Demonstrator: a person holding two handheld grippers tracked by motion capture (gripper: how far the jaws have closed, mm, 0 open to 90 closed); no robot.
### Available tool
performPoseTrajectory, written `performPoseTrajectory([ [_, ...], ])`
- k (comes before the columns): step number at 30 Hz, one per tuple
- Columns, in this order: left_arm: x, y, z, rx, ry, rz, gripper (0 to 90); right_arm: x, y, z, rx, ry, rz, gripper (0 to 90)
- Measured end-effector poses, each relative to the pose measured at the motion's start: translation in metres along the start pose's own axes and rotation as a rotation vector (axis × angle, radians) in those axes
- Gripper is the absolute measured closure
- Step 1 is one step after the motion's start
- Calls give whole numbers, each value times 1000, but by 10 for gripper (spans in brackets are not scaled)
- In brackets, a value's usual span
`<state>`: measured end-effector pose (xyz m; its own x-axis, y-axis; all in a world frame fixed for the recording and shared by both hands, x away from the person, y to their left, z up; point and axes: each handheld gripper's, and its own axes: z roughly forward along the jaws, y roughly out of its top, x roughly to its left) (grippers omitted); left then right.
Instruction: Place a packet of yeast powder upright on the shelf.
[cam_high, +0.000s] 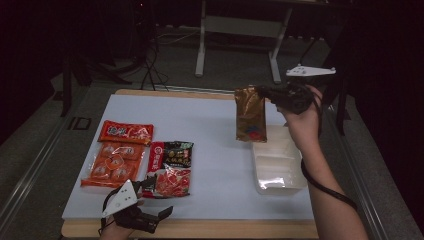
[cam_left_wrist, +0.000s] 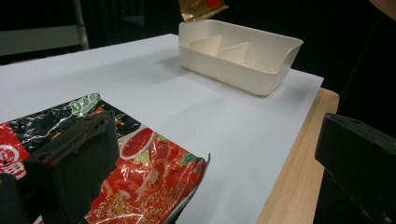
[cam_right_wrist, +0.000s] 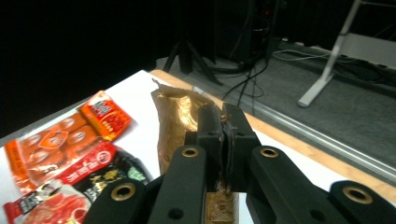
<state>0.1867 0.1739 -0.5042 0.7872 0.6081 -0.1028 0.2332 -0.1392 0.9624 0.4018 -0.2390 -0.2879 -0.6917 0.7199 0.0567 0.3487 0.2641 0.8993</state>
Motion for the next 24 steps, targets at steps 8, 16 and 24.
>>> performPoseTrajectory([
  [8, 0, 0, 1, 0, -1, -5, 1, -39, -3, -12, -25, -61, 23, 872],
  [16, 1, -1, 1, 5, -2, -6, 1, -75, -28, -7, -33, -80, 70, 871],
  [24, 1, -1, 2, 9, -1, -7, 1, -92, -55, 8, -53, -86, 68, 871],
])
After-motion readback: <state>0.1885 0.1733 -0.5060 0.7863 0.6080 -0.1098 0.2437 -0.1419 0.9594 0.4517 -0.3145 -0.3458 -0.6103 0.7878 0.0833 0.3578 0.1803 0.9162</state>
